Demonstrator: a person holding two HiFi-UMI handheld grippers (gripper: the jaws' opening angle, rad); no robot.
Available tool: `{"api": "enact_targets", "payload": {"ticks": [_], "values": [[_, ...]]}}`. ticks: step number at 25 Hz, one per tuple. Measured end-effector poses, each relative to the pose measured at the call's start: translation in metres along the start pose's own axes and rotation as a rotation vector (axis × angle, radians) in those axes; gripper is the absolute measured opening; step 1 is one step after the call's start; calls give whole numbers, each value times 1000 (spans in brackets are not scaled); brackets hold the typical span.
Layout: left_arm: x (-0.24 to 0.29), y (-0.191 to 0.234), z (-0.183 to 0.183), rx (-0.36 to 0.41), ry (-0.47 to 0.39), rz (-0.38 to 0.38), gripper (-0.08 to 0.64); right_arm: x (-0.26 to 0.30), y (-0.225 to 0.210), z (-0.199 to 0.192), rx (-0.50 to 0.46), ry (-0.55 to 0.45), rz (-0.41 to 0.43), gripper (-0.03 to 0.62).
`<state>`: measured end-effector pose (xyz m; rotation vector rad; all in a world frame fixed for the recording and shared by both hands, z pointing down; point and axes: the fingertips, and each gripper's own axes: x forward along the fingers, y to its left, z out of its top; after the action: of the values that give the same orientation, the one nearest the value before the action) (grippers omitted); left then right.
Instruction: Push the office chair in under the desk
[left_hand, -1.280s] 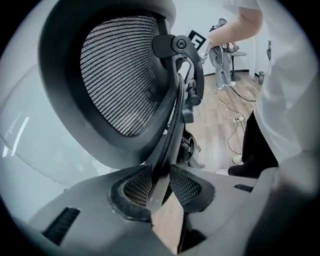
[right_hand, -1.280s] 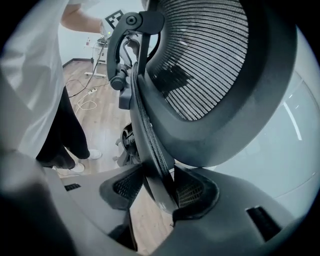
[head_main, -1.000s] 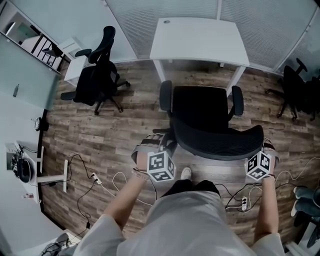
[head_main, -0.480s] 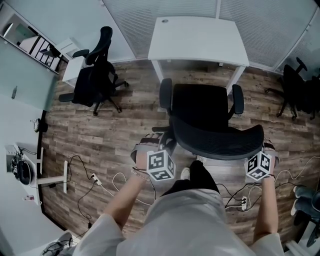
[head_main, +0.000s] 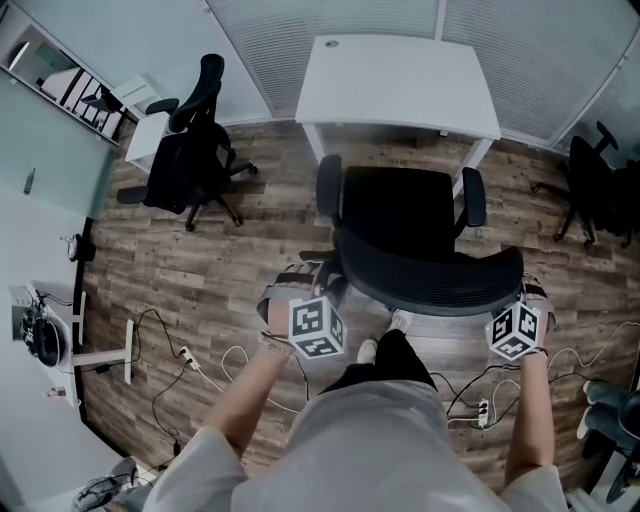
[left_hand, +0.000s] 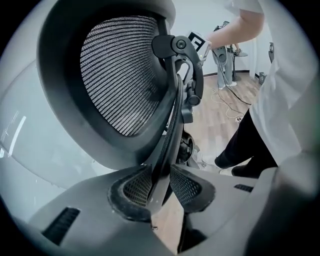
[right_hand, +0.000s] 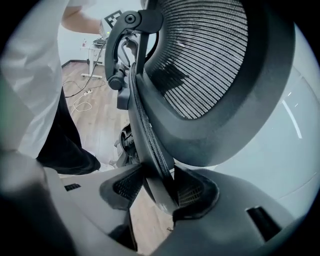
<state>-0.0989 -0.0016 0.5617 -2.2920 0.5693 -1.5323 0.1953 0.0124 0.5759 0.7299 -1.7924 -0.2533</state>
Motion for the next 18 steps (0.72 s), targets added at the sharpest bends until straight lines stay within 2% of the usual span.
{"api": "enact_targets", "payload": {"ticks": [18], "values": [[31, 44, 3, -42, 62, 15, 129, 32, -45, 5, -24, -47, 17, 199]]}}
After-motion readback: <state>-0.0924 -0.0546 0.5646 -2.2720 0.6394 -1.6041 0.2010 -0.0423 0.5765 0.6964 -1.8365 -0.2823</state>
